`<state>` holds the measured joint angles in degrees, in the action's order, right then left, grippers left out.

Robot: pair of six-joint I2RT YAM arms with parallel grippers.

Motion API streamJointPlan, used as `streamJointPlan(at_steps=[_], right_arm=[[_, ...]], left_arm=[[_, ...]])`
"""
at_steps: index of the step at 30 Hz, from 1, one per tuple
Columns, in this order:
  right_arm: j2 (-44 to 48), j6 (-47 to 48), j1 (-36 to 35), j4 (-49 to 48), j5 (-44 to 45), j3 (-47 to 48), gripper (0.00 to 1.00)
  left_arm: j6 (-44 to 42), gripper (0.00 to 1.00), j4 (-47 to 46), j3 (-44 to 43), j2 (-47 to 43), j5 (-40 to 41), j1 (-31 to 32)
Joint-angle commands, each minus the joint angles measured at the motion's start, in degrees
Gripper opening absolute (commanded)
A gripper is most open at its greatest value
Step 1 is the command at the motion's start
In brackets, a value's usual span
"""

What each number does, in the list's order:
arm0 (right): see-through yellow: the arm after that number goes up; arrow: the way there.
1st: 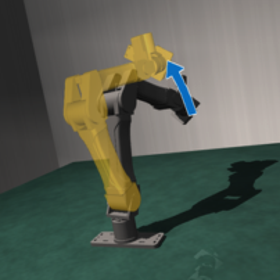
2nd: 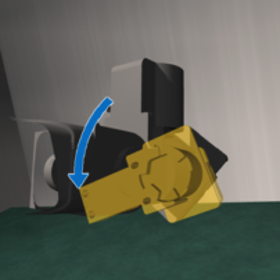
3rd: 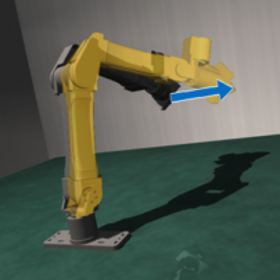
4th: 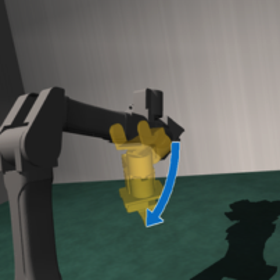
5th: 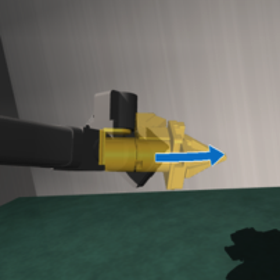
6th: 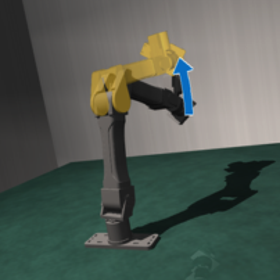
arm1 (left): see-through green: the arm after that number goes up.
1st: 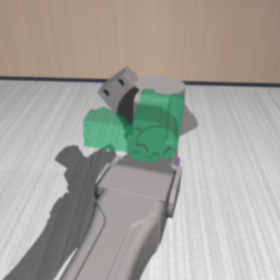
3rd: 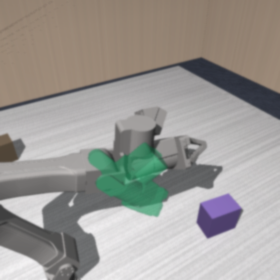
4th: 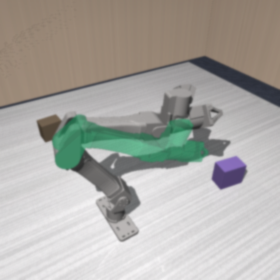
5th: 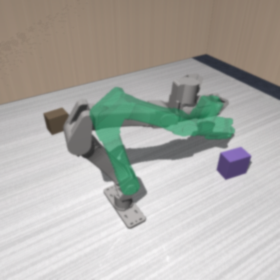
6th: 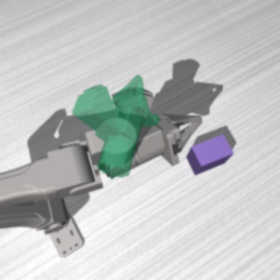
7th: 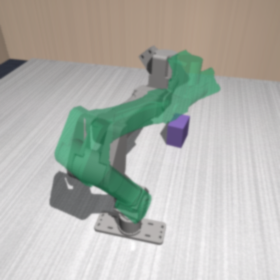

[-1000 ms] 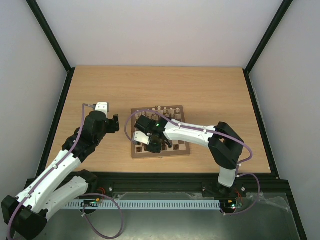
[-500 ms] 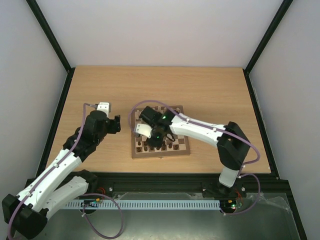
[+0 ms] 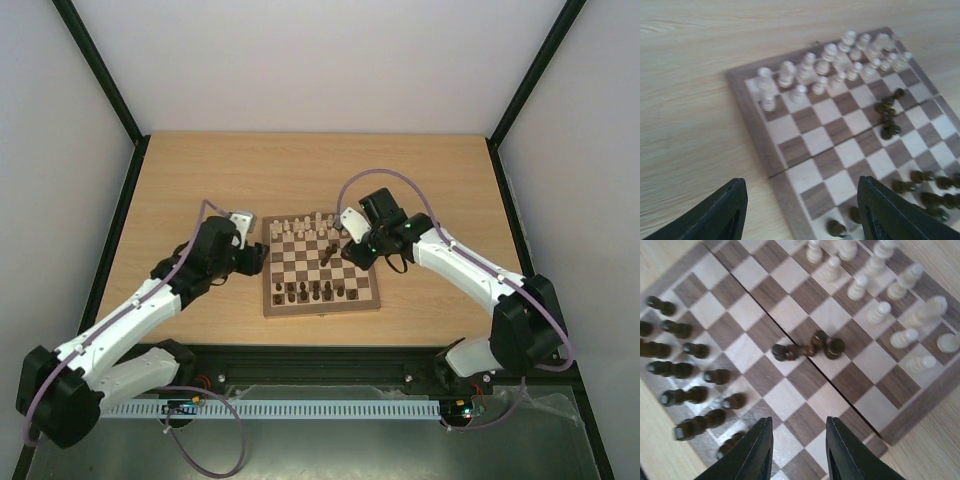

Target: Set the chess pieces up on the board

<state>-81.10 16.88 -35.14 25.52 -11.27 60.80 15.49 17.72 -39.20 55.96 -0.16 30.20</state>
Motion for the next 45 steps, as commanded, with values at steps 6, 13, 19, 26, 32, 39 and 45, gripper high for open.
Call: streamJointPlan(at_steps=[6,13,19,26,32,39,45], right_arm=[[-7.6,-2.9,1.5,-5.1,6.2,1.1,0.29],[-17.7,-2.5,1.5,-2.8,5.5,9.2,0.32],[-22.3,-2.5,1.5,-2.3,5.6,12.2,0.31],[-24.8,-2.6,1.5,-1.6,4.4,12.3,0.3],[-24.9,-2.7,1.5,-1.2,3.8,12.4,0.28],[-21.7,-3.3,1.5,-1.6,4.5,12.1,0.28],[-21.2,-3.1,1.5,-0.8,3.7,12.2,0.28]], left_arm=[[4.0,0.63,-5.9,-5.1,10.0,-4.0,7.7],[5.5,0.63,-7.1,-5.5,12.1,-4.3,9.8],[5.9,0.63,-6.2,-3.9,10.6,-4.0,10.2],[6.0,0.64,-6.5,-2.9,10.1,-3.8,10.3],[6.1,0.64,-7.3,-2.6,11.0,-4.2,10.3],[6.2,0.64,-7.1,-2.0,10.3,-3.9,10.3],[6.4,0.64,-7.1,-1.4,9.7,-3.8,10.3]])
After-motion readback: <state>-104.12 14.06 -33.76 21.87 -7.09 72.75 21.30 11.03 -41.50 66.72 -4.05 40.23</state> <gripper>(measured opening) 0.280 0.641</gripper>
